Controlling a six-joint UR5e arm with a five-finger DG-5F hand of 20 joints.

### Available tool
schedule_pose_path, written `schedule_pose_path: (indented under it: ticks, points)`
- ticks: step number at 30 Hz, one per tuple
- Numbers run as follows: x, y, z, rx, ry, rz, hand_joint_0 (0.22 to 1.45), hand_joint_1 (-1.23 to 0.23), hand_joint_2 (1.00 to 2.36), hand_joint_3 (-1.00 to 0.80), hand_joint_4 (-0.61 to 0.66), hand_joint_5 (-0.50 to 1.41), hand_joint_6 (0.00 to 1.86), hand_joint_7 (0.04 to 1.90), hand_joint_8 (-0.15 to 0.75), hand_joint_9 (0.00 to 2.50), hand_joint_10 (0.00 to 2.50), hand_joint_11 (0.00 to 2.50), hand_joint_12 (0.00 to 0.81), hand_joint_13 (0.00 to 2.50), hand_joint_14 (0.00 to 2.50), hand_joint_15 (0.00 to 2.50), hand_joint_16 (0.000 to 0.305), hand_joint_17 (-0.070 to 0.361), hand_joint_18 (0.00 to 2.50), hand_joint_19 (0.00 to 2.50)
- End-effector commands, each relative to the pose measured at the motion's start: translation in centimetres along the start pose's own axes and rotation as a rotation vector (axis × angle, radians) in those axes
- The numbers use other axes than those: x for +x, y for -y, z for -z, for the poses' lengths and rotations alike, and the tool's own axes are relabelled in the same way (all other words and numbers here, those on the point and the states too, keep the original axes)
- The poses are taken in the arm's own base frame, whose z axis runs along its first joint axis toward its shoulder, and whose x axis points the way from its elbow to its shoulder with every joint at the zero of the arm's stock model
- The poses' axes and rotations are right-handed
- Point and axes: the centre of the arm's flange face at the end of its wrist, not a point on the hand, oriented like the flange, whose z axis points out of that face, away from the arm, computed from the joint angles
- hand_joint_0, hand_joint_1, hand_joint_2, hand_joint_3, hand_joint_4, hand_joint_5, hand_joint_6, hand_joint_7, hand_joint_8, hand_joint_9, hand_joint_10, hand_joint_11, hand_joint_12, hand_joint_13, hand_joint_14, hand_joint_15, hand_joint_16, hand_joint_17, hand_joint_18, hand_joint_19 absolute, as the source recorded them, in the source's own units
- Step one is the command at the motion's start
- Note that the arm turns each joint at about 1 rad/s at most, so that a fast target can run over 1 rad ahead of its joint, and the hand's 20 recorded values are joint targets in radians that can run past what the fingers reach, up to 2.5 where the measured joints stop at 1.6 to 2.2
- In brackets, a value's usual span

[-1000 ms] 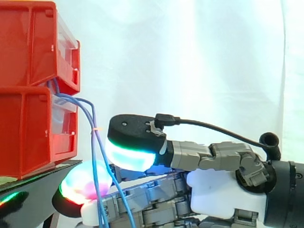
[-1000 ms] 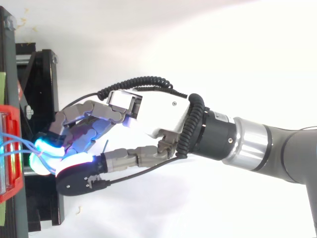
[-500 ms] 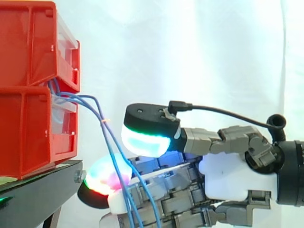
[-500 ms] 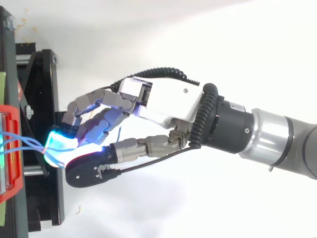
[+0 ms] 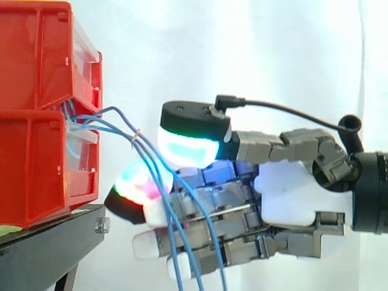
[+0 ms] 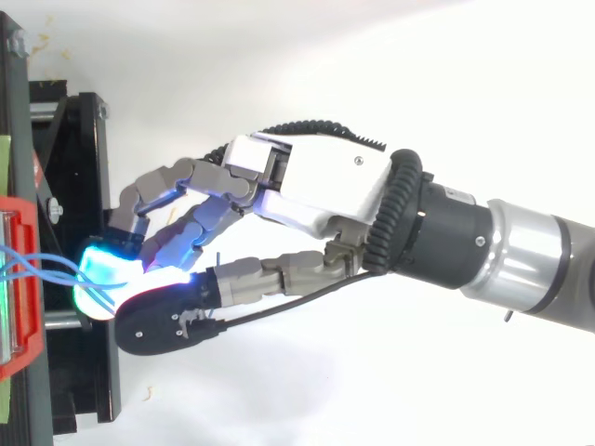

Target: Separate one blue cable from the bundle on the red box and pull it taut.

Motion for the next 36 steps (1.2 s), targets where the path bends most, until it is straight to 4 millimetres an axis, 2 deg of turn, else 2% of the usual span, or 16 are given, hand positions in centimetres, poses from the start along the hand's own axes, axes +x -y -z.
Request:
schedule_pose_path:
  ticks: [1, 6, 13, 18, 23, 26, 28, 33, 36]
  points:
    - [-0.3, -1.5, 0.4, 0.015, 0.003, -0.001, 0.58, -0.71, 1.01, -0.34, 0.22, -0.09, 0.89, 0.84, 0.260, 1.09, 0.00, 0.14, 0.387, 0.81, 0.01, 0.33, 0.048, 0.108, 0.67, 0.58]
    - [-0.6, -2.4, 0.7, 0.031, 0.004, 0.006, 0.57, -0.70, 1.01, -0.32, 0.21, -0.08, 0.89, 0.86, 0.264, 1.13, 0.01, 0.15, 0.391, 0.84, 0.01, 0.34, 0.048, 0.109, 0.71, 0.58]
    - [-0.4, -3.1, 0.8, 0.030, 0.003, 0.006, 0.60, -0.78, 1.01, -0.22, 0.18, -0.08, 0.90, 0.87, 0.291, 1.15, 0.01, 0.18, 0.429, 0.91, 0.01, 0.36, 0.055, 0.125, 0.82, 0.57]
    - [-0.5, -3.1, 0.8, 0.028, 0.004, 0.004, 0.63, -0.85, 1.01, -0.18, 0.08, -0.09, 0.93, 0.82, 0.280, 1.13, 0.01, 0.25, 0.411, 0.90, 0.01, 0.38, 0.052, 0.117, 0.82, 0.59]
    - [-0.7, -3.3, 0.7, 0.027, 0.003, 0.003, 0.67, -0.88, 1.02, -0.23, 0.02, -0.11, 0.94, 0.80, 0.254, 1.12, 0.01, 0.29, 0.390, 0.89, 0.02, 0.39, 0.049, 0.110, 0.81, 0.59]
    - [-0.8, -3.3, 0.6, 0.027, 0.004, 0.003, 0.65, -0.85, 1.01, -0.42, 0.10, -0.10, 0.93, 0.79, 0.250, 1.15, 0.01, 0.29, 0.384, 0.90, 0.02, 0.39, 0.048, 0.109, 0.82, 0.61]
    - [-0.9, -3.3, 0.6, 0.025, 0.006, 0.002, 0.61, -0.77, 1.00, -0.49, 0.14, -0.09, 0.92, 0.81, 0.254, 1.19, 0.01, 0.29, 0.391, 0.91, 0.02, 0.39, 0.049, 0.110, 0.83, 0.62]
    - [-1.4, -3.2, 0.5, 0.029, 0.010, 0.005, 0.56, -0.64, 1.00, -0.48, 0.14, -0.09, 0.90, 0.85, 0.271, 1.22, 0.01, 0.27, 0.399, 0.93, 0.02, 0.40, 0.051, 0.114, 0.84, 0.63]
    - [-1.5, -3.4, 0.5, 0.031, 0.012, 0.005, 0.56, -0.61, 1.00, -0.45, 0.15, -0.09, 0.90, 0.86, 0.280, 1.22, 0.01, 0.26, 0.404, 0.93, 0.02, 0.39, 0.052, 0.116, 0.84, 0.64]
